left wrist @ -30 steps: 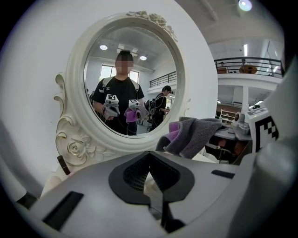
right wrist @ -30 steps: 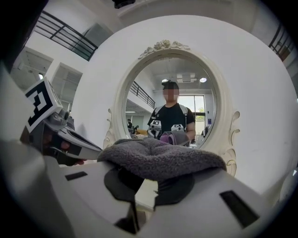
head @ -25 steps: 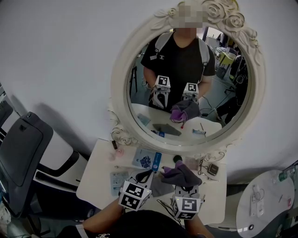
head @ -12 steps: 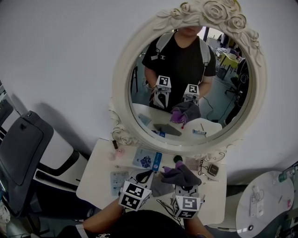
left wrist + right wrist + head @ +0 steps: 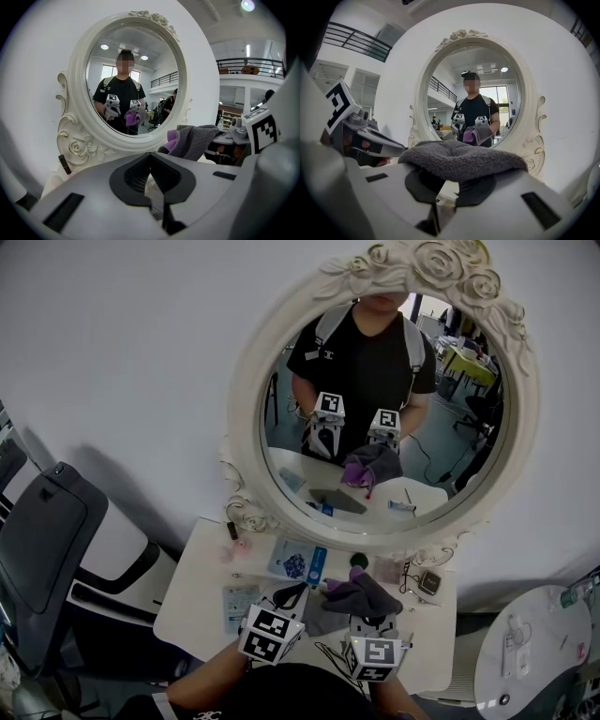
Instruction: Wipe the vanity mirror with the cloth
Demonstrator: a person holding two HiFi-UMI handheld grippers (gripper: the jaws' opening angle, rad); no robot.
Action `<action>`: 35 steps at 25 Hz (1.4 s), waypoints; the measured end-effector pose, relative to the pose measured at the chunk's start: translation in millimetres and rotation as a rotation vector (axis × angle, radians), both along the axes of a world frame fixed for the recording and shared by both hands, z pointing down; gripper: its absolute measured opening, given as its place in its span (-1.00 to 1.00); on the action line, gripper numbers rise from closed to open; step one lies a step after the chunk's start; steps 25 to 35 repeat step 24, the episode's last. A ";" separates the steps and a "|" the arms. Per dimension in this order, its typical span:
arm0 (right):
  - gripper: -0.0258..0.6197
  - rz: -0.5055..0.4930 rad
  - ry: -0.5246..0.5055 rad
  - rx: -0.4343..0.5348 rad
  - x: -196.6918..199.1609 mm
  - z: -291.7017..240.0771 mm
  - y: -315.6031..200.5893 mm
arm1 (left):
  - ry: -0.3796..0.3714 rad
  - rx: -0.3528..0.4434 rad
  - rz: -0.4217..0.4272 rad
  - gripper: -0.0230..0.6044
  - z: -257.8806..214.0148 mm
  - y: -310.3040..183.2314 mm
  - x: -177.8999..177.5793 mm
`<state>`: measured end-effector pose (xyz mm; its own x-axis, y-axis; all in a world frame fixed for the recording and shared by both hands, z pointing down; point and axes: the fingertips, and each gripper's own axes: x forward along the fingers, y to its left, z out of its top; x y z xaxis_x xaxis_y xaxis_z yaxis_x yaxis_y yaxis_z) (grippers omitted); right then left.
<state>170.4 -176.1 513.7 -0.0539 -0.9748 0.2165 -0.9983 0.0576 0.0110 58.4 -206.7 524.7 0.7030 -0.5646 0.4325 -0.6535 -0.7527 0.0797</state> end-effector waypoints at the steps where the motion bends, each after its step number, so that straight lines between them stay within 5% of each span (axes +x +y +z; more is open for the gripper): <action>1: -0.80 0.003 -0.002 -0.004 0.9 0.4 -0.4 | 0.000 -0.001 -0.001 -0.91 0.1 -0.3 0.0; 35: -0.80 0.012 0.002 -0.013 6.0 0.7 -5.3 | -0.008 0.005 0.012 -0.91 1.0 -2.5 6.2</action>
